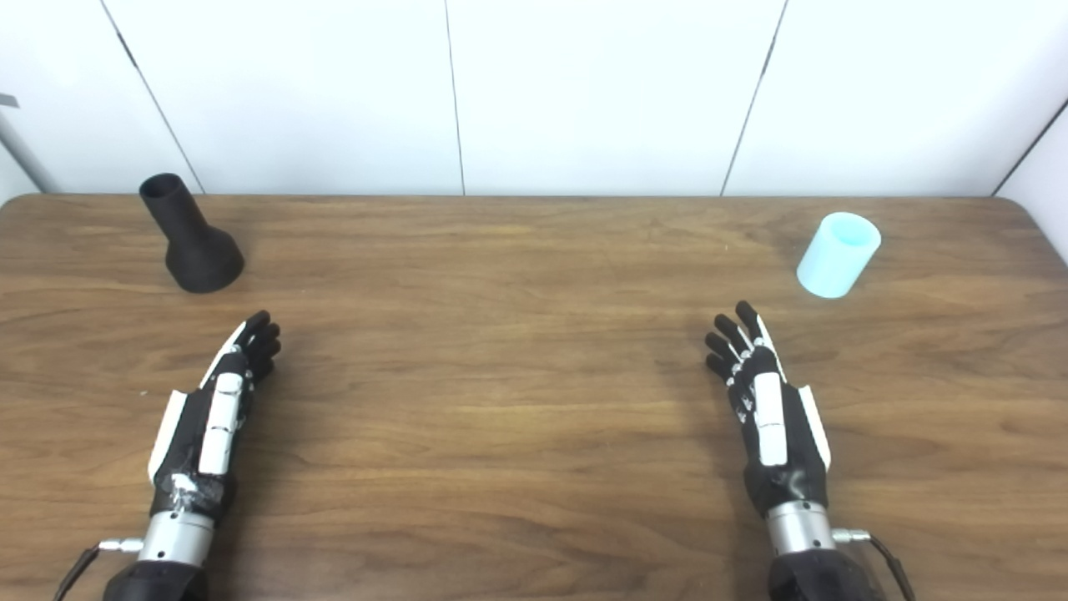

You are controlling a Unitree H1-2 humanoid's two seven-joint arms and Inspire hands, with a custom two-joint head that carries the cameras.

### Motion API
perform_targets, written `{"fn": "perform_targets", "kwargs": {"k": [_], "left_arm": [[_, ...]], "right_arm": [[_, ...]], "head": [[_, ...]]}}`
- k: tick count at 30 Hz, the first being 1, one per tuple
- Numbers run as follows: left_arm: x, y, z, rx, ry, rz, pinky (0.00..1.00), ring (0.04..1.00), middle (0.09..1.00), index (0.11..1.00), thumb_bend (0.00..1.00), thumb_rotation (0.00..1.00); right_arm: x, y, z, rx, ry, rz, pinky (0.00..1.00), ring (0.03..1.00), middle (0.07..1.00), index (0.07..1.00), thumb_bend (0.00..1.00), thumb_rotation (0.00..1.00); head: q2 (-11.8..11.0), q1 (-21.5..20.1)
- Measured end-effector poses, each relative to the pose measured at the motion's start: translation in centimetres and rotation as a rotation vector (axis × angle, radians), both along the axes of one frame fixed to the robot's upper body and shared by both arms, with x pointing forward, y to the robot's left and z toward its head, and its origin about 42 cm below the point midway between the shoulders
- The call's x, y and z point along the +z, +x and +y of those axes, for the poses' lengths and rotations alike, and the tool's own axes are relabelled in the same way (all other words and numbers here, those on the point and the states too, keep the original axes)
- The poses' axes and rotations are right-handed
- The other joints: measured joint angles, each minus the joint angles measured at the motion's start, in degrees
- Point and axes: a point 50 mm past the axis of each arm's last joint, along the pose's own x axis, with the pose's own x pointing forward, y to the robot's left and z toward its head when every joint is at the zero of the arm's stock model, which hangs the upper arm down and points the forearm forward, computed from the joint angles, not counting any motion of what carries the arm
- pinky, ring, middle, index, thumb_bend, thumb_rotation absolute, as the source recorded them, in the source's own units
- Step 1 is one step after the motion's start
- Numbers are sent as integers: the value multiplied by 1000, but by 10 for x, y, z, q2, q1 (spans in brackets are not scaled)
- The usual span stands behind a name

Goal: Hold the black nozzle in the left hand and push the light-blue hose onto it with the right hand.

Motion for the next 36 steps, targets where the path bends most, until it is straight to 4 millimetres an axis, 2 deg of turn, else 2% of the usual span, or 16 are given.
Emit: {"fn": "perform_targets", "kwargs": {"k": [18,25,29,32,33,36], "left_arm": [[0,0,0,-2,0,1,941,934,932,941,406,950],[0,0,-2,-4,-9,2,955,942,933,945,412,918],[0,-1,-4,-2,-15,7,968,947,934,940,422,895],[-1,-1,-8,2,-33,7,992,959,937,937,437,865],[-2,-1,-11,2,-38,9,996,970,935,935,459,864],[-3,-1,-18,6,-23,10,1000,968,937,941,479,882]], "right_arm": [[0,0,0,-2,-2,0,885,890,916,964,563,1000],[0,0,0,-2,2,0,888,899,924,968,550,1000],[0,0,-1,-1,5,1,898,909,934,982,557,1000],[0,0,-2,2,8,0,917,913,935,986,525,1000],[0,0,-3,4,11,-4,933,922,943,992,518,1000],[0,0,-6,23,19,-18,976,943,956,1000,522,1000]], "head": [[-1,2],[-7,17],[-17,40],[-34,83],[-56,120],[-76,148]]}}
